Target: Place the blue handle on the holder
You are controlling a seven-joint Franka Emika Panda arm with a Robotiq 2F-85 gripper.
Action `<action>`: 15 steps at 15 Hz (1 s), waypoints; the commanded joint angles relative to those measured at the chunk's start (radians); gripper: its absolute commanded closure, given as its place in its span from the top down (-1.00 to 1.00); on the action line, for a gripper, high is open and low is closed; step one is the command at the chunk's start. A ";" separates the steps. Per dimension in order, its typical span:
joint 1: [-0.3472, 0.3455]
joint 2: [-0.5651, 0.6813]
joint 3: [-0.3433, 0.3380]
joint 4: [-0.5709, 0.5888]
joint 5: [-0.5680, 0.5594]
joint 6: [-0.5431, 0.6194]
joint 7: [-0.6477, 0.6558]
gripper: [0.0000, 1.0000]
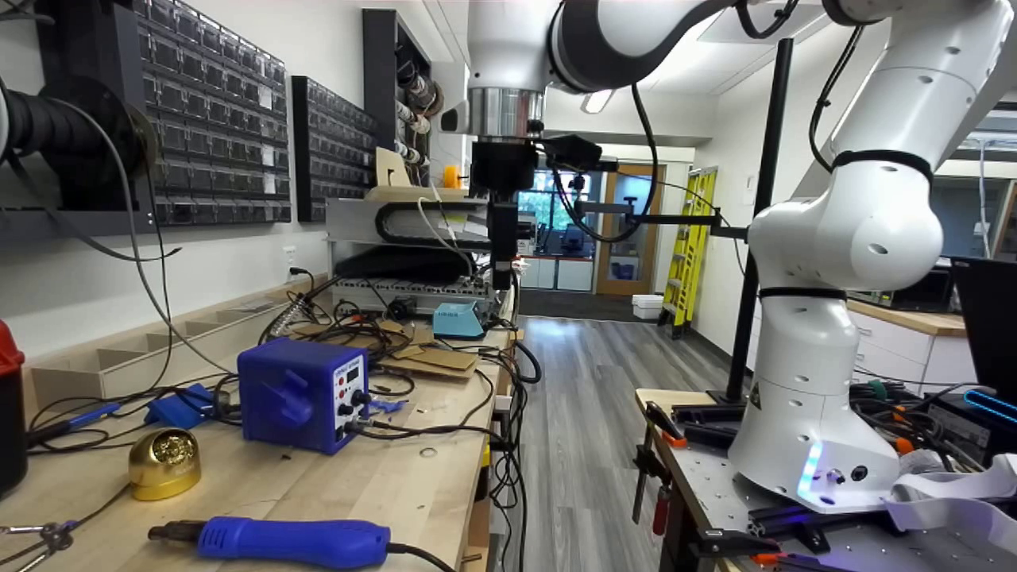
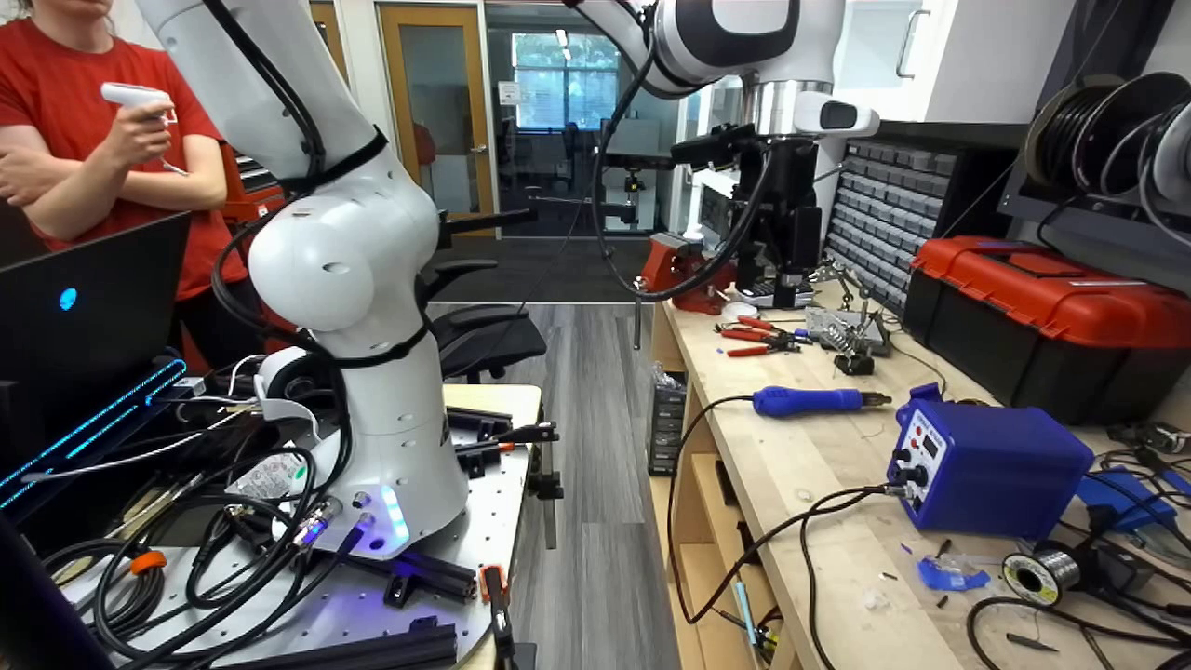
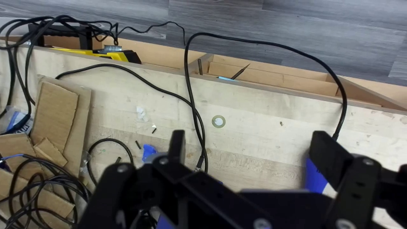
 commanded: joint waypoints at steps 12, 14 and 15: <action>0.087 0.258 0.029 0.058 0.125 0.207 0.091 1.00; 0.093 0.298 0.033 0.073 0.121 0.230 0.101 1.00; 0.097 0.317 0.034 0.081 0.122 0.239 0.097 1.00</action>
